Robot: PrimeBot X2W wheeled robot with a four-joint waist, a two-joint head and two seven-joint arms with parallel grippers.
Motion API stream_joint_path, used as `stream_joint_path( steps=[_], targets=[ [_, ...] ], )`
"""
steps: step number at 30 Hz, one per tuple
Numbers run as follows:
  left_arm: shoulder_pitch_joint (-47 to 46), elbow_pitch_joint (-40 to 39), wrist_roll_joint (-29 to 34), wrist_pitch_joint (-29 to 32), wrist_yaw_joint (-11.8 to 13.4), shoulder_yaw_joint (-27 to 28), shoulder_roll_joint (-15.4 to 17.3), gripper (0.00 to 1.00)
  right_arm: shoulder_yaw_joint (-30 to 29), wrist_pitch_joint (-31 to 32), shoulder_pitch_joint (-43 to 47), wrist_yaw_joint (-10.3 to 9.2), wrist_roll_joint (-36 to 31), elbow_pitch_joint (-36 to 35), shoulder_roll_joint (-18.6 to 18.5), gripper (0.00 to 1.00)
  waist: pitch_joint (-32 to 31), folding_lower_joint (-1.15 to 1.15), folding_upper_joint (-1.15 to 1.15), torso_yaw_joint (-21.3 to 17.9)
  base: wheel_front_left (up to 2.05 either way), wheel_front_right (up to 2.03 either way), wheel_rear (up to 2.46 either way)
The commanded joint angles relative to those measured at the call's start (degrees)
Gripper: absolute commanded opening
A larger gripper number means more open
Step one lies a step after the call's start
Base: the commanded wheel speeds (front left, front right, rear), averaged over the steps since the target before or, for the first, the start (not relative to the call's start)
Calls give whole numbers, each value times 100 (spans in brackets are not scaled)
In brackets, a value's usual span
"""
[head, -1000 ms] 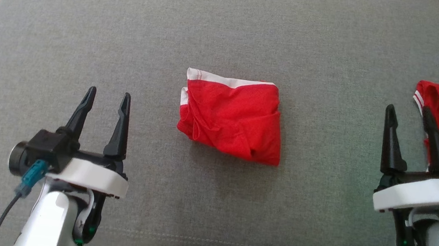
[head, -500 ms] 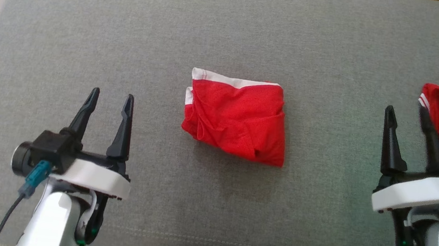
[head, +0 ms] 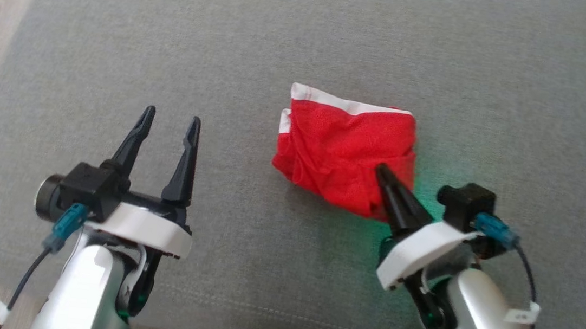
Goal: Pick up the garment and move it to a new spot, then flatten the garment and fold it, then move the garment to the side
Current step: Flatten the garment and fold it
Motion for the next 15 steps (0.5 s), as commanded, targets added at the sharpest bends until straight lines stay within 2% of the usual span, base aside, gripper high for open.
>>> stream_joint_path(
  steps=[1, 5, 15],
  targets=[
    [-239, -140, -44, -45, -26, 179, 59, 100, 329, -143, -296, -4, 195, 142, 56, 0, 79, 0, 0, 129, 0, 0, 0],
    [-271, -114, -60, -57, -32, 165, 38, 100, 662, -255, -547, -4, 430, 623, 57, 0, 125, 0, 0, 227, 0, 0, 0],
    [-282, -66, -80, -75, -18, 185, 6, 100, 2140, -452, -960, -4, 1332, 1184, 58, 0, 144, 0, 0, 281, 0, 0, 0]
  ],
)
